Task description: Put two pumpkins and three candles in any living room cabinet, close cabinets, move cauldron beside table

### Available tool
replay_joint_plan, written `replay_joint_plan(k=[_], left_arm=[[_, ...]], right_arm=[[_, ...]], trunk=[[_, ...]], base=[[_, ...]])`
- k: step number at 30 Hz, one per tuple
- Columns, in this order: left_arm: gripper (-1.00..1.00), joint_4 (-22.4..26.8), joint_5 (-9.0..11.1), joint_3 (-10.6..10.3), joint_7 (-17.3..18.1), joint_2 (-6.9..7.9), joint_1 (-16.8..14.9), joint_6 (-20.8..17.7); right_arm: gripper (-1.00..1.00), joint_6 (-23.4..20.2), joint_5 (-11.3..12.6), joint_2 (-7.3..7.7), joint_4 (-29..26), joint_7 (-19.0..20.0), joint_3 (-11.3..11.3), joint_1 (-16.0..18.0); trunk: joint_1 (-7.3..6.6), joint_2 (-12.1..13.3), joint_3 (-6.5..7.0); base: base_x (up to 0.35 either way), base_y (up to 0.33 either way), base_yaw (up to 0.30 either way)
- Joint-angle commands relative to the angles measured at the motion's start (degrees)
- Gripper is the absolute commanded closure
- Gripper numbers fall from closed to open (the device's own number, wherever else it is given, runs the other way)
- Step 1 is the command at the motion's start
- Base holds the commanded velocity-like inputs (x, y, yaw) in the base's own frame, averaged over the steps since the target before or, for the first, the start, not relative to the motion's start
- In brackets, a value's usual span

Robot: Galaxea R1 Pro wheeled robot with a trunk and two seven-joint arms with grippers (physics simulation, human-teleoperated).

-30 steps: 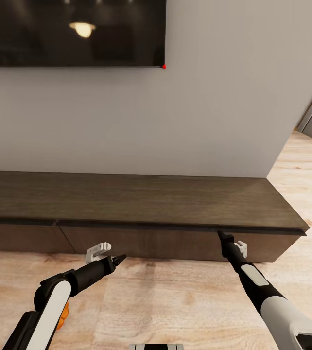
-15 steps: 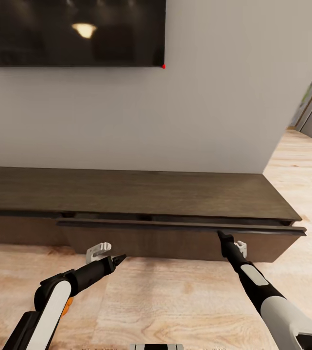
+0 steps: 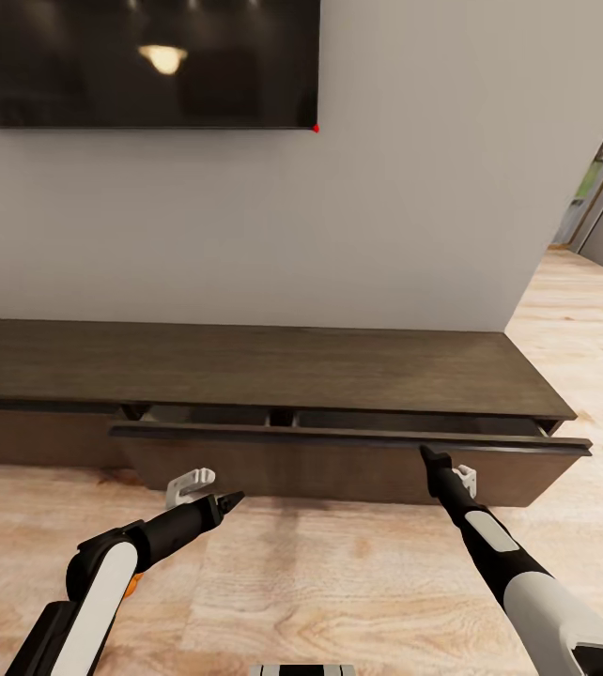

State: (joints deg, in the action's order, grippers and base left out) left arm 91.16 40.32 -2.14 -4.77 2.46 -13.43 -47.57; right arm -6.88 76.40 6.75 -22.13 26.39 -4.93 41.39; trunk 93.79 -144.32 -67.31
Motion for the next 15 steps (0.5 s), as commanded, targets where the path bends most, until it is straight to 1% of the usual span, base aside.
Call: replay_joint_plan(k=[1, 7, 11, 15], left_arm=[[-1.00, 0.07, 0.56, -0.06, -0.51, 0.05, -0.02, -0.16], [-1.00, 0.07, 0.58, -0.06, -0.51, 0.02, -0.02, -0.16], [-1.00, 0.08, 0.61, -0.06, -0.51, 0.02, -0.02, -0.16], [-1.00, 0.07, 0.63, -0.06, -0.51, 0.03, -0.02, -0.16]], right_arm=[[1.00, -0.52, 0.59, 0.02, 0.41, 0.10, -0.69, 0.01], [1.00, -1.16, 0.52, 0.11, 0.42, 0.26, -0.61, 0.01], [1.00, -1.85, 0.50, 0.77, 0.42, 0.60, -0.61, 0.01], [1.00, -1.83, 0.50, 0.81, 0.42, 0.51, -0.66, 0.01]], trunk=[[0.00, -0.01, -0.05], [0.00, -0.01, -0.05], [0.00, -0.01, -0.05], [0.00, -0.01, -0.05]], base=[[0.000, 0.000, 0.000], [0.000, 0.000, 0.000], [0.000, 0.000, 0.000], [0.000, 0.000, 0.000]])
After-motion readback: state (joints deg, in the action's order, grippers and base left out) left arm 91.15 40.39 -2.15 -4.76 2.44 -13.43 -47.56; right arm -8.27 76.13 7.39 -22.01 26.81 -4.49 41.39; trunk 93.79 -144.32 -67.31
